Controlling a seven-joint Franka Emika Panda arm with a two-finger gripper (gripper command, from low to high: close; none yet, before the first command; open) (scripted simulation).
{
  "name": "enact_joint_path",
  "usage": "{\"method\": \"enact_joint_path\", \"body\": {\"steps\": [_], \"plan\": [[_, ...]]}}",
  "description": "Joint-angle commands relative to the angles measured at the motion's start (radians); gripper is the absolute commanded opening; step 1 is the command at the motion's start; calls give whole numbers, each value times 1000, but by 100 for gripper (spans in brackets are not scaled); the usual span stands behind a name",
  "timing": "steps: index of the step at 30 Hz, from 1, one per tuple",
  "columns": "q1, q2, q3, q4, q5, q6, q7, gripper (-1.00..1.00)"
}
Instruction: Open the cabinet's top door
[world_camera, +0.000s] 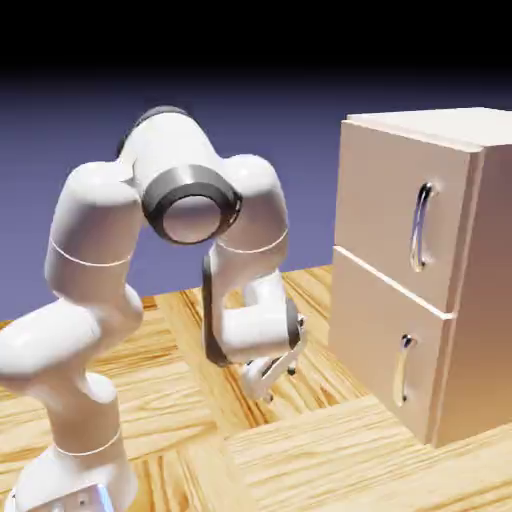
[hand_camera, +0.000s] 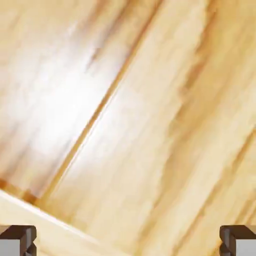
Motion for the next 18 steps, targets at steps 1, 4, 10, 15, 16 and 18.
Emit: {"method": "enact_joint_path", "body": {"steps": [1,4,10,15,16,18], "plan": [[-30,31,29,6,-44,-6,-25,0],[-122,124,115,22,-174,-25,-100,0],[-304,309,288,55,-435,-63,-250,0],[-457,464,432,83,-653,-95,-375,0],[-487,495,461,88,-696,-101,-400,0],[-548,557,518,99,-783,-113,-450,0]]}}
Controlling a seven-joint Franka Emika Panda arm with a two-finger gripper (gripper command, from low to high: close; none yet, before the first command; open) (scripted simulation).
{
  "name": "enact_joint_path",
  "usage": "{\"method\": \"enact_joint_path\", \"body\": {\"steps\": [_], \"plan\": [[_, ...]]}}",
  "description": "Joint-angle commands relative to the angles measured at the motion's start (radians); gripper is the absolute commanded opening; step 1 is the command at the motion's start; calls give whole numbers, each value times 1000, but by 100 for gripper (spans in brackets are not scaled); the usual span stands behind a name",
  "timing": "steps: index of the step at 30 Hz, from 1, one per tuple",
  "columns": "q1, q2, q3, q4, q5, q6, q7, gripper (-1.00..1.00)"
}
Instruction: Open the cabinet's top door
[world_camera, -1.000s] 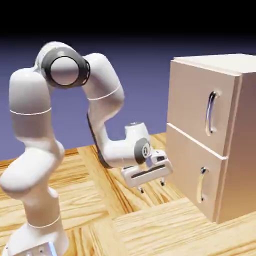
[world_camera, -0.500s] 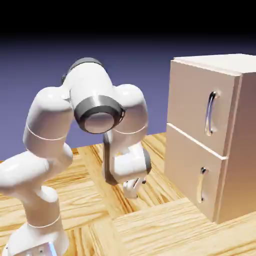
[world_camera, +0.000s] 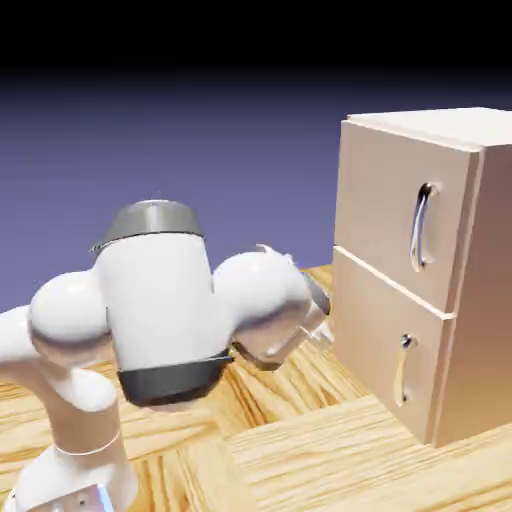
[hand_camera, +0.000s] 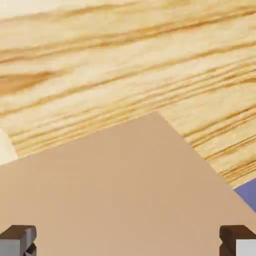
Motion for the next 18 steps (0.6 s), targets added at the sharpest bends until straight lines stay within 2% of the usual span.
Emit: {"method": "enact_joint_path", "body": {"steps": [1,10,12,17,18], "plan": [[-30,31,29,6,-44,-6,-25,0],[-305,310,288,55,-436,-63,-250,0],[-306,311,289,55,-437,-63,-251,0],[-148,296,245,200,-462,-75,-254,0],[-148,296,245,200,-462,-75,-254,-100]]}}
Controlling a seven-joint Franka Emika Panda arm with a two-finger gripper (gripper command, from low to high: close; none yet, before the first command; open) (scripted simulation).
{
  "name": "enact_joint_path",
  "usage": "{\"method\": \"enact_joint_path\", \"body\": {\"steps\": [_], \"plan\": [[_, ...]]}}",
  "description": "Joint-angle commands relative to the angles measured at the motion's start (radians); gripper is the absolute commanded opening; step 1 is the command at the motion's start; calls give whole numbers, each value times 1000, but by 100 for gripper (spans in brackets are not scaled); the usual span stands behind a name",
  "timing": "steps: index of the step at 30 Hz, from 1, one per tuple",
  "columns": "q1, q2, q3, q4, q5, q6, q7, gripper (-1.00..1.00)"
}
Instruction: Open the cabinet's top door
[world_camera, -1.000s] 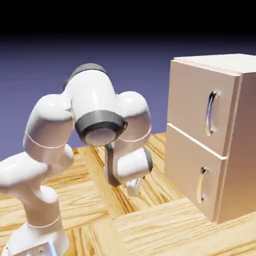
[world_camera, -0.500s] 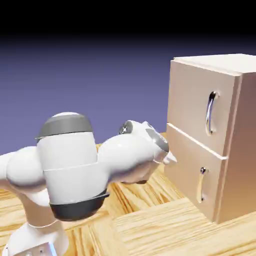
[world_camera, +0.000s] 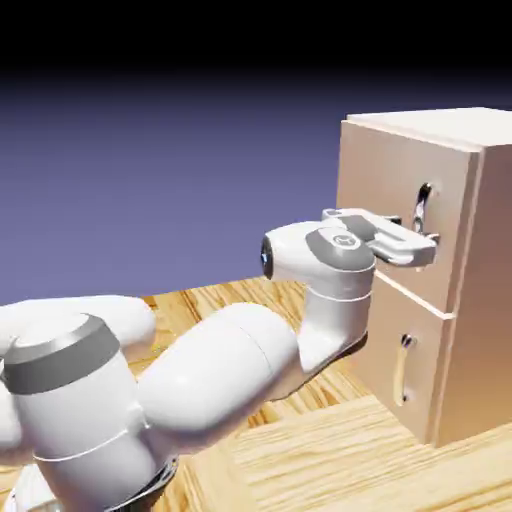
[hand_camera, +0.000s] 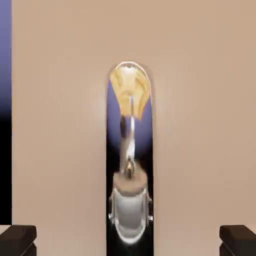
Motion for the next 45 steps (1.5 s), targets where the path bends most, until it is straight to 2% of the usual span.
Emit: {"method": "enact_joint_path", "body": {"steps": [1,14,24,35,40,45], "plan": [[0,0,0,0,0,0,0,-100],[-234,-16,208,-445,106,-539,106,-100],[-203,-47,425,-636,318,-974,184,-100],[50,-198,633,-658,655,-1452,344,-100],[218,-342,684,-590,866,-1655,479,-100],[365,-510,686,-480,1084,-1786,632,-100]]}}
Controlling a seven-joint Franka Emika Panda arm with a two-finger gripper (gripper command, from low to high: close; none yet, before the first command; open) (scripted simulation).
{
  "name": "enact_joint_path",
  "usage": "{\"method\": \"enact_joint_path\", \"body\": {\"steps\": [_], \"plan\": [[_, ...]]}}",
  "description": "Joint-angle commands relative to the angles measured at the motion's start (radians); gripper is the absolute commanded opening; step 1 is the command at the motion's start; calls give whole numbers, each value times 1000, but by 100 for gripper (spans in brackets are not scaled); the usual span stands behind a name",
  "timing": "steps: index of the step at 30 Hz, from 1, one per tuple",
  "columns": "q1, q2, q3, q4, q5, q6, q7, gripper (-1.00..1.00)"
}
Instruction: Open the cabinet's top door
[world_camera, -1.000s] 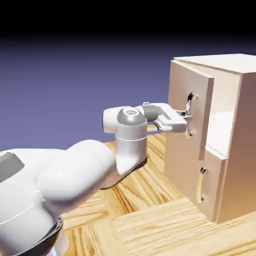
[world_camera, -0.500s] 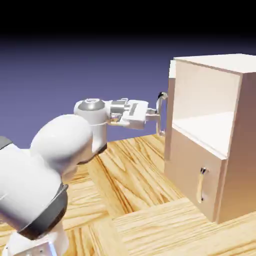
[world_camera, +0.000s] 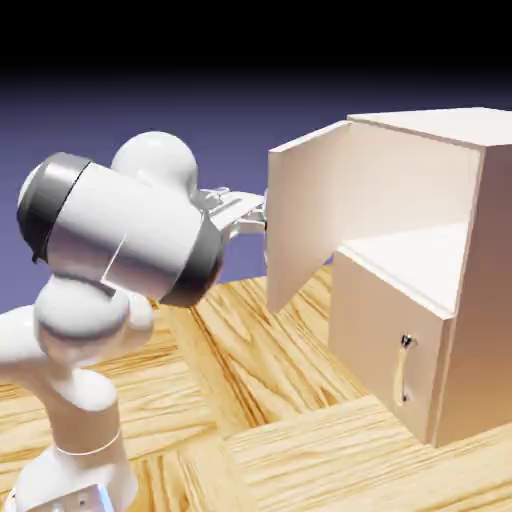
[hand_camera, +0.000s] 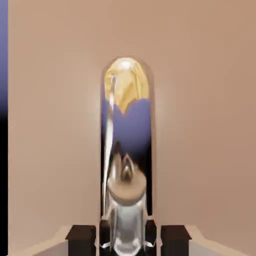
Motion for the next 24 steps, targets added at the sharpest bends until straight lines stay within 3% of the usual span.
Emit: {"method": "enact_joint_path", "body": {"steps": [1,12,24], "plan": [[26,-36,-4,26,43,-16,30,-100],[206,-435,-87,328,445,-60,254,-100],[235,-870,-170,657,752,-7,246,-100]]}}
